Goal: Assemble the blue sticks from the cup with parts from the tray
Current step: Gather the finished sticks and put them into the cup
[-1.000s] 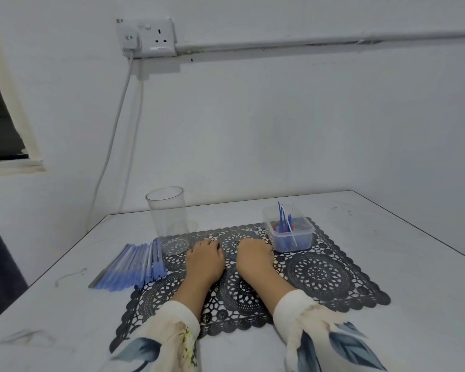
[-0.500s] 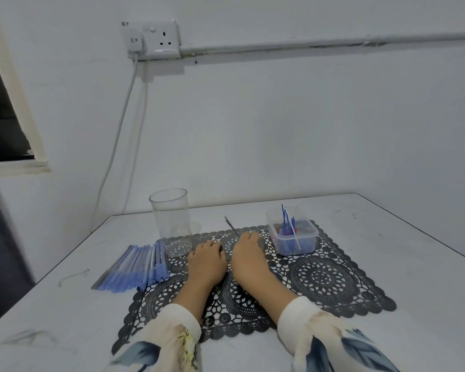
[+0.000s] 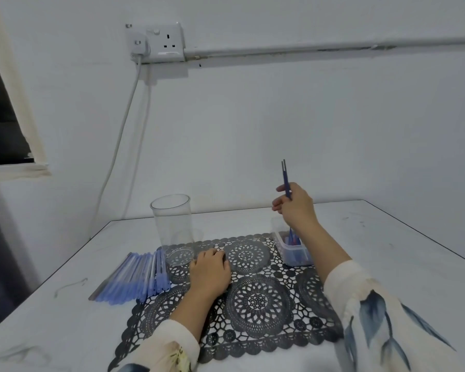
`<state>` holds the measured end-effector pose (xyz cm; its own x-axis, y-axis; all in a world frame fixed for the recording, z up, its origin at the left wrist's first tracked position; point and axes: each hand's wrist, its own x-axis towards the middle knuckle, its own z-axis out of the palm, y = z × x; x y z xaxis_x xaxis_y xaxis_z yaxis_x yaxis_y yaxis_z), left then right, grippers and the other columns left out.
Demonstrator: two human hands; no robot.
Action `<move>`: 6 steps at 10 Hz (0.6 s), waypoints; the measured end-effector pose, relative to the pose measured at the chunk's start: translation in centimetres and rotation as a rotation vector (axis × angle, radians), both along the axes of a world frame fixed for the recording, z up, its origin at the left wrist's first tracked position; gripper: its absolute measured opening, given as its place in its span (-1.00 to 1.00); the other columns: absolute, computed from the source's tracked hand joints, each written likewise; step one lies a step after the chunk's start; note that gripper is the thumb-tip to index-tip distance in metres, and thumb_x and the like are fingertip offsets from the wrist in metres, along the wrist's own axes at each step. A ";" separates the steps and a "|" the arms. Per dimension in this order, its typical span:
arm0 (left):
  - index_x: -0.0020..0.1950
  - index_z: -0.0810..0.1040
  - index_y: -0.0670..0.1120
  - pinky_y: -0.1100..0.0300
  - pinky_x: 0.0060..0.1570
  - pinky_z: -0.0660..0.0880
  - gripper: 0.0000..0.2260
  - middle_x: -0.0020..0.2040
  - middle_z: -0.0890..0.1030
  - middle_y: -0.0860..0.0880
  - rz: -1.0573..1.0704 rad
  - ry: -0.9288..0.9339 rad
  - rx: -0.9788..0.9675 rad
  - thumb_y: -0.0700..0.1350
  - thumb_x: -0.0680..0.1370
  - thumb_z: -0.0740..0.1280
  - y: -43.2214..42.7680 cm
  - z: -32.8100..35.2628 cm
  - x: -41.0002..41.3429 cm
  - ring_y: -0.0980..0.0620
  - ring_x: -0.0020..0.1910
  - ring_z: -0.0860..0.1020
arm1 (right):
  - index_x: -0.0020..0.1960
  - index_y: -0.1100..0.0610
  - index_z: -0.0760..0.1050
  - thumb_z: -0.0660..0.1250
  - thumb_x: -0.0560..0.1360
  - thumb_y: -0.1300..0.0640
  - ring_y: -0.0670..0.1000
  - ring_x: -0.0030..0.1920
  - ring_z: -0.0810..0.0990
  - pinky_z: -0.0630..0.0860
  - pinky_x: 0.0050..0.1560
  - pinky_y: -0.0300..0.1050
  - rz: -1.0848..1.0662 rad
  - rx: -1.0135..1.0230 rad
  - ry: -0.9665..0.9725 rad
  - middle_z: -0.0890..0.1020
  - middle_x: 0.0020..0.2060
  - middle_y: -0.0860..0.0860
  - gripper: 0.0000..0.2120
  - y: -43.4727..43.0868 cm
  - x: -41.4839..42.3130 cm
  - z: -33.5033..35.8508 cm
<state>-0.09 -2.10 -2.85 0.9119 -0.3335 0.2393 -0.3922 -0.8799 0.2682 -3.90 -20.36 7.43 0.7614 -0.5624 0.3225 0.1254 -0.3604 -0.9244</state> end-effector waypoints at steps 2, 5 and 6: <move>0.36 0.34 0.01 0.00 0.37 0.12 -0.66 0.37 0.35 0.02 0.006 -0.001 0.005 0.00 0.61 0.04 -0.1 -0.1 0.2 0.00 0.36 0.25 | -0.02 0.21 0.46 0.24 0.42 0.44 0.22 -0.11 0.63 0.58 -0.03 0.11 -0.064 0.002 0.278 0.61 -0.09 0.26 -0.79 -3.2 0.8 -2.8; 0.38 0.33 0.00 -0.01 0.37 0.12 -0.65 0.38 0.35 0.01 0.001 0.017 0.003 0.01 0.61 0.04 0.0 0.0 0.0 0.00 0.37 0.24 | 0.21 0.29 0.41 0.29 0.41 0.37 0.17 0.12 0.52 0.44 -0.05 -0.14 -0.197 -0.336 0.504 0.53 0.14 0.20 -0.63 -3.3 0.5 -3.4; 0.38 0.33 0.01 -0.01 0.37 0.12 -0.65 0.38 0.35 0.01 0.001 0.021 0.010 0.01 0.61 0.05 0.0 0.1 -0.1 -0.01 0.37 0.24 | 0.23 0.29 0.42 0.27 0.43 0.38 0.14 0.18 0.50 0.44 0.06 -0.14 -0.207 -0.386 0.515 0.52 0.18 0.19 -0.64 -3.1 0.2 -3.1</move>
<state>-0.17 -2.07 -2.75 0.9170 -0.3350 0.2166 -0.3858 -0.8829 0.2675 -3.73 -23.48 4.33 0.7605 -0.6307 0.1545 -0.4039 -0.6458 -0.6479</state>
